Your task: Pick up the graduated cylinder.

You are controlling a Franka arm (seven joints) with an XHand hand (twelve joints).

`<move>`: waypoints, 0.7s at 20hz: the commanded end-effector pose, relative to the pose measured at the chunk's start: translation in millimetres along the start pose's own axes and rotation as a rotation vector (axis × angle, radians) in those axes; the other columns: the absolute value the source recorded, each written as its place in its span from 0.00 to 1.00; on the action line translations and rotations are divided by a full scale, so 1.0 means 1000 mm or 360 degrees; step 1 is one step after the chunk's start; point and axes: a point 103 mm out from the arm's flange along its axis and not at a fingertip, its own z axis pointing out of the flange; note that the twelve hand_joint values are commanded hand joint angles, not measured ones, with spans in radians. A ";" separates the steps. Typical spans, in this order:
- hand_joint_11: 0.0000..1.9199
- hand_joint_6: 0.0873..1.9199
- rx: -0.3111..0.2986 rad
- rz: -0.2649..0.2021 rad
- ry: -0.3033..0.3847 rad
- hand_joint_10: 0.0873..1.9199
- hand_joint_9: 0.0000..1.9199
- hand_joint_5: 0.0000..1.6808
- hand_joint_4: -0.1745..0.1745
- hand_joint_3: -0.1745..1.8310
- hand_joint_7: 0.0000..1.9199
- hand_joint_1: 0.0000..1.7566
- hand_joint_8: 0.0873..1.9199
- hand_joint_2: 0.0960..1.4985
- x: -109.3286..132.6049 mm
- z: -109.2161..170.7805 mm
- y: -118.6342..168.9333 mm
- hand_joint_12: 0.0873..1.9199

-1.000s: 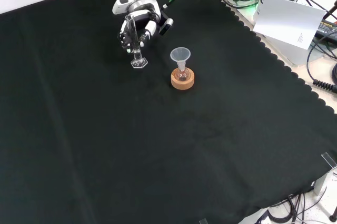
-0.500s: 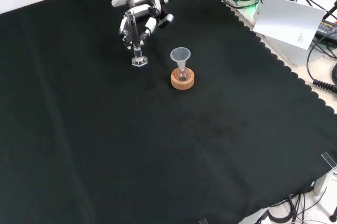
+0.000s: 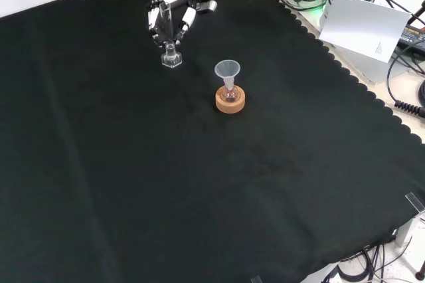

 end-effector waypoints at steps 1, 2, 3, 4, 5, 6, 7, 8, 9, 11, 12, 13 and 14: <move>0.61 0.47 0.0143 0.0004 -0.0193 0.03 0.71 0.60 0.00 0.09 0.54 0.72 0.47 0.71 0.013 -0.019 -0.026 0.39; 0.61 0.47 0.0163 0.0008 -0.0204 0.03 0.71 0.60 0.00 0.09 0.54 0.72 0.47 0.71 0.016 -0.021 -0.030 0.38; 0.61 0.47 0.0183 0.0012 -0.0215 0.02 0.71 0.61 0.00 0.09 0.54 0.72 0.46 0.71 0.018 -0.023 -0.034 0.38; 0.62 0.46 0.0195 0.0017 -0.0222 0.02 0.72 0.61 0.00 0.09 0.54 0.72 0.46 0.71 0.020 -0.024 -0.038 0.38; 0.62 0.46 0.0209 0.0020 -0.0229 0.02 0.72 0.61 0.00 0.09 0.55 0.72 0.45 0.71 0.022 -0.025 -0.042 0.38; 0.62 0.46 0.0223 0.0020 -0.0237 0.02 0.72 0.61 0.00 0.09 0.55 0.72 0.45 0.71 0.024 -0.026 -0.046 0.38; 0.62 0.46 0.0242 0.0019 -0.0249 0.02 0.72 0.61 0.00 0.09 0.55 0.72 0.45 0.71 0.027 -0.027 -0.050 0.38; 0.62 0.46 0.0257 0.0017 -0.0260 0.02 0.72 0.61 0.00 0.09 0.55 0.72 0.45 0.71 0.030 -0.028 -0.053 0.38; 0.62 0.46 0.0271 0.0015 -0.0268 0.02 0.72 0.61 0.00 0.09 0.55 0.72 0.45 0.71 0.033 -0.029 -0.057 0.38; 0.62 0.46 0.0297 0.0013 -0.0279 0.02 0.73 0.62 0.00 0.09 0.55 0.72 0.45 0.71 0.038 -0.031 -0.064 0.38; 0.62 0.45 0.0313 0.0012 -0.0289 0.01 0.73 0.62 0.00 0.09 0.55 0.72 0.44 0.71 0.041 -0.031 -0.067 0.38; 0.62 0.45 0.0326 0.0010 -0.0298 0.01 0.73 0.62 0.00 0.09 0.55 0.72 0.44 0.70 0.043 -0.032 -0.069 0.37; 0.62 0.45 0.0341 0.0007 -0.0308 0.01 0.73 0.62 0.00 0.09 0.56 0.72 0.44 0.70 0.046 -0.032 -0.072 0.37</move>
